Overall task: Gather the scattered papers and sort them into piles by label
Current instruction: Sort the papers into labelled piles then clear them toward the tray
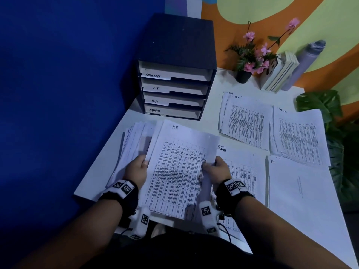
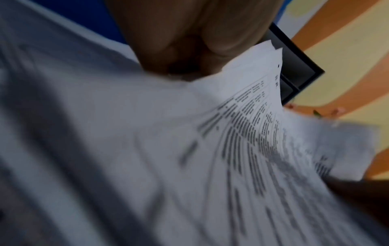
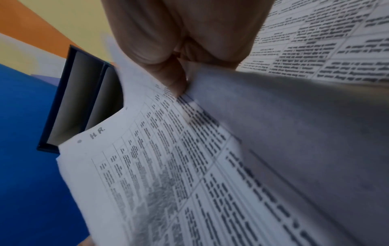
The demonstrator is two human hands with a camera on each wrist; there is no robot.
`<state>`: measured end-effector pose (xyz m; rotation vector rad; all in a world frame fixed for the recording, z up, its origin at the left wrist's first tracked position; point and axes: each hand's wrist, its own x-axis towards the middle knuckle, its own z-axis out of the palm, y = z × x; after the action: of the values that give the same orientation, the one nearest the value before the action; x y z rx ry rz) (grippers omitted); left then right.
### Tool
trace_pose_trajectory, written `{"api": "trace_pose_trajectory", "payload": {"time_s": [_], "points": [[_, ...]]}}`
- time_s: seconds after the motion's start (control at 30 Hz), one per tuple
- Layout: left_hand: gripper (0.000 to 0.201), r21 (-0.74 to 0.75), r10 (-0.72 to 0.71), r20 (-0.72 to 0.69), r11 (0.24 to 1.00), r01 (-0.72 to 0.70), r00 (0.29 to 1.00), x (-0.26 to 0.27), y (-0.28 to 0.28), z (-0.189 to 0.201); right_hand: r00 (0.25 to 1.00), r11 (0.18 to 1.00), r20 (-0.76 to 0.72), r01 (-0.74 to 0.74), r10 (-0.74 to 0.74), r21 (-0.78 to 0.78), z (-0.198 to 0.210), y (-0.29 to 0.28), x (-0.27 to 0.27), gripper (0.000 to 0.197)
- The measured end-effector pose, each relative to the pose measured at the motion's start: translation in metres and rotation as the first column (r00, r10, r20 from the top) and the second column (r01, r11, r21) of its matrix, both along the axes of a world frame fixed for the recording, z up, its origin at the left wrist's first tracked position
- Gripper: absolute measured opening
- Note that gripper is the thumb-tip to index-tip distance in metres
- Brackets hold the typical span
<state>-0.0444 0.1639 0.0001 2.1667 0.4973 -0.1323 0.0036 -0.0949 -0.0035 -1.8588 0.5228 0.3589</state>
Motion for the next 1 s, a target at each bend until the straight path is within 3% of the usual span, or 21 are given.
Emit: {"api": "trace_pose_trajectory", "payload": {"time_s": [0.07, 0.13, 0.2, 0.3, 0.4, 0.5, 0.57, 0.67, 0.77, 1.0], "points": [[0.027, 0.176, -0.044, -0.038, 0.983, 0.050, 0.998, 0.004, 0.001, 0.001, 0.998, 0.998, 0.045, 0.043, -0.041, -0.048, 0.005, -0.001, 0.000, 0.011], [0.061, 0.372, -0.052, -0.216, 0.919, 0.131, 0.975, 0.002, 0.005, 0.004, 0.992, 0.988, 0.118, 0.060, -0.043, -0.145, 0.011, -0.005, 0.001, 0.011], [0.092, 0.417, -0.016, -0.352, 0.892, 0.172, 0.936, -0.001, 0.007, 0.006, 0.979, 0.982, 0.185, 0.110, -0.082, -0.150, 0.013, -0.012, 0.002, 0.028], [0.106, 0.405, 0.012, -0.368, 0.902, 0.149, 0.930, 0.000, 0.009, 0.002, 0.966, 0.978, 0.209, 0.178, -0.153, -0.105, 0.014, -0.022, 0.004, 0.059], [0.096, 0.395, 0.040, -0.334, 0.913, 0.101, 0.942, 0.001, 0.013, 0.000, 0.947, 0.965, 0.198, 0.262, -0.253, -0.021, 0.012, -0.025, 0.007, 0.045], [0.059, 0.362, 0.064, -0.168, 0.932, 0.001, 0.984, -0.002, 0.014, -0.003, 0.913, 0.924, 0.171, 0.342, -0.369, 0.171, 0.007, -0.020, 0.009, 0.037], [0.048, 0.294, 0.100, -0.070, 0.953, -0.075, 0.993, -0.004, 0.014, -0.005, 0.893, 0.894, 0.164, 0.374, -0.419, 0.245, 0.007, -0.017, 0.011, 0.039], [0.045, 0.189, 0.135, -0.004, 0.973, -0.132, 0.991, -0.006, 0.015, -0.006, 0.907, 0.890, 0.134, 0.349, -0.400, 0.294, 0.009, -0.012, 0.012, 0.032], [0.036, 0.181, 0.156, -0.015, 0.972, -0.150, 0.988, -0.005, 0.018, -0.003, 0.937, 0.886, 0.065, 0.300, -0.343, 0.352, 0.008, -0.004, 0.007, 0.029], [0.034, 0.140, 0.249, -0.034, 0.960, -0.242, 0.968, -0.002, 0.026, -0.002, 0.998, 0.998, -0.002, 0.063, -0.063, 0.018, -0.007, -0.016, 0.003, 0.019]]}}
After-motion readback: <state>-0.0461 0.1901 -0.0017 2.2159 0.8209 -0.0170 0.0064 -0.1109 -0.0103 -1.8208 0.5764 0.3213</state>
